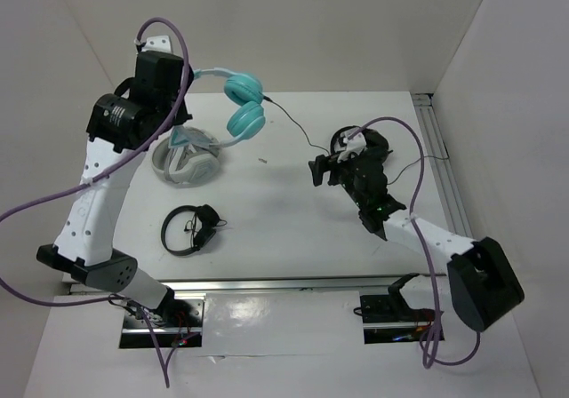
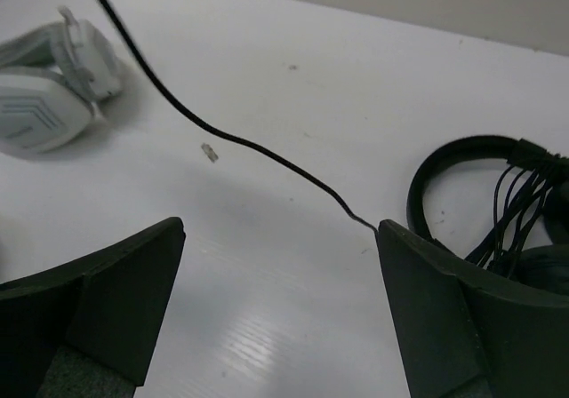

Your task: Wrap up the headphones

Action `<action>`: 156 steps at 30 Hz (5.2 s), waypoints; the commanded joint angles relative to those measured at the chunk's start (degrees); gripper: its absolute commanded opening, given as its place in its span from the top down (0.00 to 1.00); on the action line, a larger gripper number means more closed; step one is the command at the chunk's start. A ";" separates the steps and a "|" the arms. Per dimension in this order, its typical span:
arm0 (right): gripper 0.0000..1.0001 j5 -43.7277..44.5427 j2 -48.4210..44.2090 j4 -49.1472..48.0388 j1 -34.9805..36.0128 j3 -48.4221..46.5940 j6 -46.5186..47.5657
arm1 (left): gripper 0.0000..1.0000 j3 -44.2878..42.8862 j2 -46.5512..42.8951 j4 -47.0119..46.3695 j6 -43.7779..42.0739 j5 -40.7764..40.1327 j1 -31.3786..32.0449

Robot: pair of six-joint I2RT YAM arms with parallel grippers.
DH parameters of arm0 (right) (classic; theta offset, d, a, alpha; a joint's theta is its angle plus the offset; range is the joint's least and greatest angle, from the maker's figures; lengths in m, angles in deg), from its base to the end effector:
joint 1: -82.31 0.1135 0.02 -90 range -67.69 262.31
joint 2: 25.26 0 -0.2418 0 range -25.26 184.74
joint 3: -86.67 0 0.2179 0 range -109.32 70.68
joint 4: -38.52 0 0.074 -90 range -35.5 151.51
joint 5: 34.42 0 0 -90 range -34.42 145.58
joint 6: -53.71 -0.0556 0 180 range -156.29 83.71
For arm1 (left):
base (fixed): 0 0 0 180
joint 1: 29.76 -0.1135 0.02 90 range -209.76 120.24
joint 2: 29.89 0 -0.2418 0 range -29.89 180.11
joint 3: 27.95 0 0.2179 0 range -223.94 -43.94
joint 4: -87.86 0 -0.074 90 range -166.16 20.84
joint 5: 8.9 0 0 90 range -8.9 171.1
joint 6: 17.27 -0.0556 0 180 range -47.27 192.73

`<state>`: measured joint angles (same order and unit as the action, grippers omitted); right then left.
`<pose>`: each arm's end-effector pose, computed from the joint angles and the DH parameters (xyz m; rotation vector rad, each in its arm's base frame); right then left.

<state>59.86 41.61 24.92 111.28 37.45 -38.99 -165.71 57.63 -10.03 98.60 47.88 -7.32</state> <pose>0.2310 0.1232 0.2607 -0.3195 1.6224 0.3607 0.2438 -0.0678 0.4589 -0.3917 1.9913 0.0896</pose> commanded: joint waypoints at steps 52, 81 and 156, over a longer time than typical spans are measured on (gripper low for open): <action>1.00 45.64 -1.30 20.44 29.92 -18.36 16.83 | 1.00 20.32 9.95 -22.59 -15.44 -7.75 8.84; 1.00 21.49 -4.64 23.17 15.51 -18.36 15.80 | 1.00 44.87 -18.77 -39.58 -35.80 29.07 28.28; 1.00 -1.55 3.87 14.71 29.30 -16.23 5.33 | 1.00 25.75 4.22 -35.50 9.62 -19.25 4.63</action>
<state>55.24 46.29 27.19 139.73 27.92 -39.50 -133.25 58.97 -46.95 104.15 35.47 -4.55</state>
